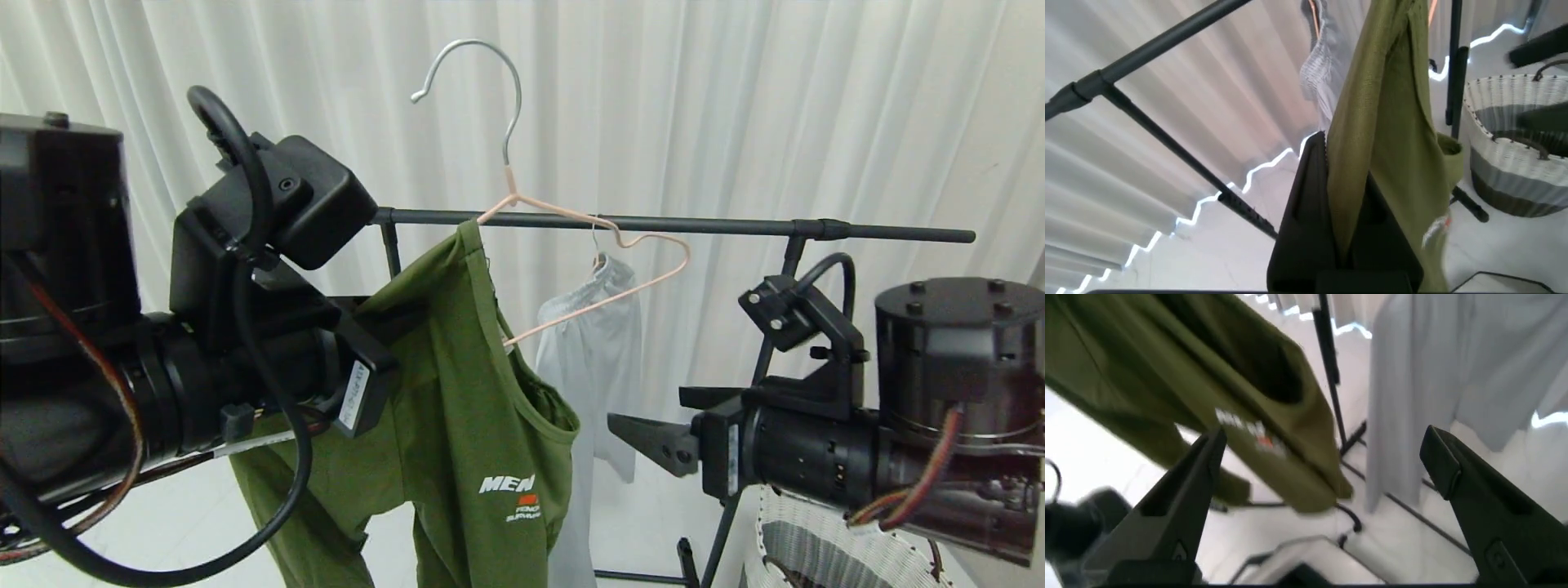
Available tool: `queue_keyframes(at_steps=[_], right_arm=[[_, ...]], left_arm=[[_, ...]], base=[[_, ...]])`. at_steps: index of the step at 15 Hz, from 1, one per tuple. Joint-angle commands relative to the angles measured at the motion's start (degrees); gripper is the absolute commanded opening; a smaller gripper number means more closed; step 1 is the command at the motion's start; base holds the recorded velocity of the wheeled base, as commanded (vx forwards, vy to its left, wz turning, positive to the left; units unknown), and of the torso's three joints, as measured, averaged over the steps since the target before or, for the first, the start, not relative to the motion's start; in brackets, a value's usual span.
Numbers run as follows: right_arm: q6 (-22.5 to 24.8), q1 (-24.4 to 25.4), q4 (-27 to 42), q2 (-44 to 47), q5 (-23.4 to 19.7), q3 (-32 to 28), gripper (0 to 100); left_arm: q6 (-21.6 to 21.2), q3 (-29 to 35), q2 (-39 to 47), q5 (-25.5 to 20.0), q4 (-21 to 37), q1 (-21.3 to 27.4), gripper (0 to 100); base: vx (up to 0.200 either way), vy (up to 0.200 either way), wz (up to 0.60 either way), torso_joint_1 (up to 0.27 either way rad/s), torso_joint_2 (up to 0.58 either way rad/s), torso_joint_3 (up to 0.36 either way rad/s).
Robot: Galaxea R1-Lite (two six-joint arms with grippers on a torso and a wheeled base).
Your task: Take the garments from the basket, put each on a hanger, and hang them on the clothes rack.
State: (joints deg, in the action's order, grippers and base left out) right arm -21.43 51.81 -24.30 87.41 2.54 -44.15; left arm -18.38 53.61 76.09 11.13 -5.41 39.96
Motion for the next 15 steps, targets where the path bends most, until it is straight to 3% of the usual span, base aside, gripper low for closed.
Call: queue_keyframes(at_steps=[1,3,10,13,15], right_arm=[[-0.6,-0.1,-1.4,7.6,0.0,-6.1,100],[-0.5,-0.1,-1.3,10.6,0.6,-8.7,100],[-0.1,-0.1,-1.0,15.5,1.6,-8.1,100],[2.4,0.5,-1.0,15.9,1.8,-5.3,100],[4.5,-2.3,-1.0,15.8,4.7,-2.3,100]], left_arm=[[1.2,1.8,2.0,-0.1,0.0,-0.1,0],[1.2,1.9,2.0,-0.3,0.0,-0.1,0],[1.2,3.3,2.0,-0.5,-0.1,-0.1,0],[1.2,3.5,2.3,-0.5,-0.1,-0.1,0],[1.2,2.7,2.0,-0.3,0.0,-0.1,0]], base=[[0.000,0.000,0.00,0.000,0.00,0.000],[0.000,0.000,0.00,0.000,0.00,0.000],[0.000,0.000,0.00,0.000,0.00,0.000],[0.000,0.000,0.00,0.000,0.00,0.000],[0.000,0.000,0.00,0.000,0.00,0.000]])
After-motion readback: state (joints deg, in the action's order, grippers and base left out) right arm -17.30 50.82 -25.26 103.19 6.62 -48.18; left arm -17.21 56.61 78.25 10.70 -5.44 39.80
